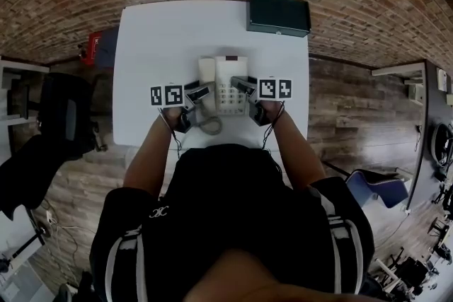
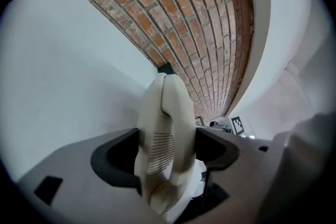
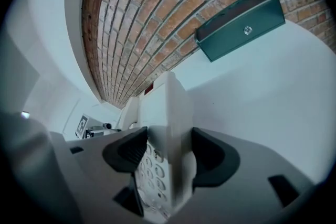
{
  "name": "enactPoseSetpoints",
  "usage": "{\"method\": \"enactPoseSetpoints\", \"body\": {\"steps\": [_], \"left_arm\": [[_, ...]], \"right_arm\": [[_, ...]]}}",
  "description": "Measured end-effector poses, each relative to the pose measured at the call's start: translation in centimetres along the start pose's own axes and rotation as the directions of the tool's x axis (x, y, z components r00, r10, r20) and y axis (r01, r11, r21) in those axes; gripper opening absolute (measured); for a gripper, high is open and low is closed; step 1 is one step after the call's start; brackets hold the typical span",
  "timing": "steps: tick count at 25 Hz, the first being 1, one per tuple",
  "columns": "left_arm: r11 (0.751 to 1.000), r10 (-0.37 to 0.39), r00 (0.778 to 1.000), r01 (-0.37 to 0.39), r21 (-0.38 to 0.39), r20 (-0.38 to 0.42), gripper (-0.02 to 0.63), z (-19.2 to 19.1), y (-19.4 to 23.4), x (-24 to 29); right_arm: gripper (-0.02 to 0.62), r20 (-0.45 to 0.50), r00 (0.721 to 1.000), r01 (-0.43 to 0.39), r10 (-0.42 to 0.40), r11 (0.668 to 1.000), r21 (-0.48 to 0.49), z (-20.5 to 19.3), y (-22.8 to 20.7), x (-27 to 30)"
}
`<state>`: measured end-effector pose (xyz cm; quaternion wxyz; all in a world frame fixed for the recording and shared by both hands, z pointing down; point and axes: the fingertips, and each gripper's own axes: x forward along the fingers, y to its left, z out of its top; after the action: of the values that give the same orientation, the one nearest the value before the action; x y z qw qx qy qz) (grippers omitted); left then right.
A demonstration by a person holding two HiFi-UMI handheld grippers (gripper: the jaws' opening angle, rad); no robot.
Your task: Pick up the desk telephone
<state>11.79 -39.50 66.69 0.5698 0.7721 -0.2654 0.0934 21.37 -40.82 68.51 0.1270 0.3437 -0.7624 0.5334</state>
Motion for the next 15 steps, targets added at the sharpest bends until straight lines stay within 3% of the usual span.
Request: {"method": "enactPoseSetpoints", "body": {"steps": [7,15], "left_arm": [[0.998,-0.049,0.997,0.047,0.04,0.056,0.341,1.6,-2.9,-2.8],[0.985,-0.086,0.988,0.064,0.163,0.129,0.339,4.2,-8.3,-6.2]], "right_arm": [[0.244,0.048,0.999,0.023,-0.017,0.992,-0.124,2.5,4.3,-1.8],[0.244,0.161,0.987,0.029,0.003,0.98,-0.199,5.4,9.6,-5.4]]}}
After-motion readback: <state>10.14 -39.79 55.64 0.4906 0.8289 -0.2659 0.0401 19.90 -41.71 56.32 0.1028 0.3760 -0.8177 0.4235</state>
